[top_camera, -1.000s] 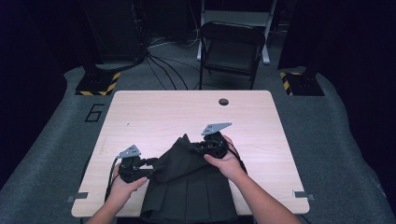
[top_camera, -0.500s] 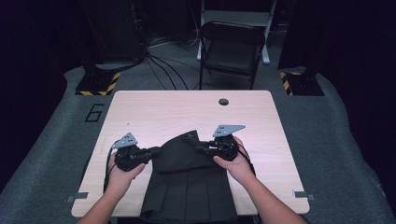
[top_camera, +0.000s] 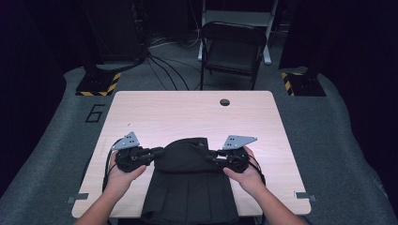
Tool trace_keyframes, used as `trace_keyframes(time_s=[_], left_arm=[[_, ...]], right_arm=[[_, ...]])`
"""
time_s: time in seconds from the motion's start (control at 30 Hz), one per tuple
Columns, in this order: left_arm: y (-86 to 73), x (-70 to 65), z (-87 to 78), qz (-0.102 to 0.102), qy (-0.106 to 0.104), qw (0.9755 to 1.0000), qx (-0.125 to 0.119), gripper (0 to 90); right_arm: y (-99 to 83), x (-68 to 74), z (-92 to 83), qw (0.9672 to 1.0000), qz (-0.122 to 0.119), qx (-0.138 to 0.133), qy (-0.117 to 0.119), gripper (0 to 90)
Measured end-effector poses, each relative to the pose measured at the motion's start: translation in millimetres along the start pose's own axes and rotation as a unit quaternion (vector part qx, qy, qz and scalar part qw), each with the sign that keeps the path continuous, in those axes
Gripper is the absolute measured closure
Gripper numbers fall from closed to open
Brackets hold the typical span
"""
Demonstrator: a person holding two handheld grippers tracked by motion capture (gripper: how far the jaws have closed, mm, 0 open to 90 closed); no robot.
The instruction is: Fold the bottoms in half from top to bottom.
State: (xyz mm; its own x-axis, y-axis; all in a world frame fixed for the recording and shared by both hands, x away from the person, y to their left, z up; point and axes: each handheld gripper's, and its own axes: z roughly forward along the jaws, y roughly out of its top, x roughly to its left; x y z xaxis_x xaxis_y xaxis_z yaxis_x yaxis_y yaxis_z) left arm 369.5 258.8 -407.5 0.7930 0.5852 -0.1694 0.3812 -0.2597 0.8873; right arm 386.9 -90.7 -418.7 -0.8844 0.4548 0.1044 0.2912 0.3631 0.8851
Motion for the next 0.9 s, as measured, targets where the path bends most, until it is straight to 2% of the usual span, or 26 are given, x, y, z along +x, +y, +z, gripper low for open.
trace_keyframes(time_s=[0.17,0.27,0.43,0.6,0.7,0.77,0.9], left_arm=[[-6.6,-8.1,-0.6,0.006,-0.016,0.9998,0.003,80.1],[-14.0,-11.8,0.1,0.001,-0.024,0.9997,0.005,80.1],[-33.0,-17.6,2.1,0.0,-0.04,0.9989,0.022,80.0],[-52.8,-18.4,8.9,-0.018,-0.051,0.9976,0.044,79.6],[-61.4,-19.0,12.1,-0.028,-0.056,0.9967,0.052,78.9],[-64.1,-19.1,12.9,-0.032,-0.06,0.9961,0.056,77.2],[-62.4,-20.0,12.2,-0.041,-0.068,0.9952,0.057,69.9]], right_arm=[[-10.5,7.4,-7.1,0.9999,-0.008,0.006,-0.001,74.4],[-16.8,11.6,-8.4,0.9999,-0.012,0.011,0.002,74.4],[-29.5,17.9,-8.1,0.9995,-0.014,0.025,0.01,74.3],[-43.9,24.4,-2.6,0.9983,-0.023,0.052,0.015,74.1],[-49.8,26.8,-0.5,0.9977,-0.019,0.063,0.016,73.8],[-53.6,26.7,0.1,0.9969,-0.023,0.071,0.024,73.2],[-56.7,27.7,0.1,0.9968,-0.014,0.075,0.024,69.8]])
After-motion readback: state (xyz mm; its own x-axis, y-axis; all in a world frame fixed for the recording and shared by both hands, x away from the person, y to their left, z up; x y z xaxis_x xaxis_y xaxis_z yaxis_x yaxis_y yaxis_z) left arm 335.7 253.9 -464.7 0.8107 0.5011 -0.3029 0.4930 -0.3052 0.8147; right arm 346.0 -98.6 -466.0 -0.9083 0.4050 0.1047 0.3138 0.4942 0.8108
